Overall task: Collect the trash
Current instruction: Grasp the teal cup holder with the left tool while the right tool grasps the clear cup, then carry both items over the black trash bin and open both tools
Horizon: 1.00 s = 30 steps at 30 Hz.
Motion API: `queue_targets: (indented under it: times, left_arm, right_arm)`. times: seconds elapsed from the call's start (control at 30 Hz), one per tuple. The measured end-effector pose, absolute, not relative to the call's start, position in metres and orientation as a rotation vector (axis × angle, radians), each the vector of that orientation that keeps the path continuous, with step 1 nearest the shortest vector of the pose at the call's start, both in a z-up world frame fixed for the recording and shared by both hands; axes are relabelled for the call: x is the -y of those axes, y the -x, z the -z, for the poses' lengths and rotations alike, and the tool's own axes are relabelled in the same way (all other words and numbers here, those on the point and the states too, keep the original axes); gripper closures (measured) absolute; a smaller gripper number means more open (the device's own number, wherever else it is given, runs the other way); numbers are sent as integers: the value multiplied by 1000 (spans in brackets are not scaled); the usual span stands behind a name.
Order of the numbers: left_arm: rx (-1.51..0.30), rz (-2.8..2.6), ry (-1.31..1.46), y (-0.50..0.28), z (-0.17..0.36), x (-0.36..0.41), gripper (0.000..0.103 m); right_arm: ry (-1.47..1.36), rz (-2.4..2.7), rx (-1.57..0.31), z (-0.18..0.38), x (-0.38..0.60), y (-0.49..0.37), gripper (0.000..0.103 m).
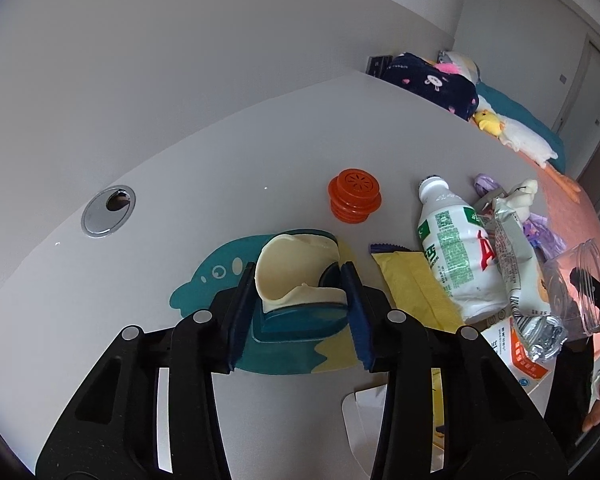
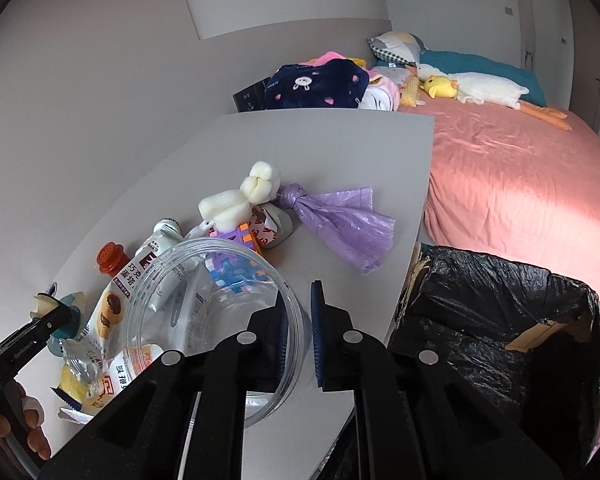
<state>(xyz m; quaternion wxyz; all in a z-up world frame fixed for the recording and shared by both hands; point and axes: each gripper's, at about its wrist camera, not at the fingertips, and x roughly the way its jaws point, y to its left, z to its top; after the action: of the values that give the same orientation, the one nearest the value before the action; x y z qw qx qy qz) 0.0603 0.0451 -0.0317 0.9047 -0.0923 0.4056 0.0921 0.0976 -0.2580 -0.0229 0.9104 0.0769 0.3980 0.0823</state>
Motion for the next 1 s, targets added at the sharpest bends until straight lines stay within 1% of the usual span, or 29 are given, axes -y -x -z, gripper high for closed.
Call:
queue_targets:
  times: [0.27, 0.4, 0.57, 1.0]
  left_arm:
    - [-775, -165, 154, -43, -7, -21, 61]
    - [-758, -142, 137, -35, -18, -3, 61]
    - [-755, -102, 131, -24, -22, 20, 61]
    - [-778, 57, 101, -28, -18, 102, 61]
  right_arm:
    - [-169, -171, -785, 5, 274, -80, 91]
    - [-170, -162, -773, 0, 288, -70, 91]
    - [-172, -135, -763, -5, 308, -57, 91]
    - [-190, -42, -744, -12, 367, -28, 91]
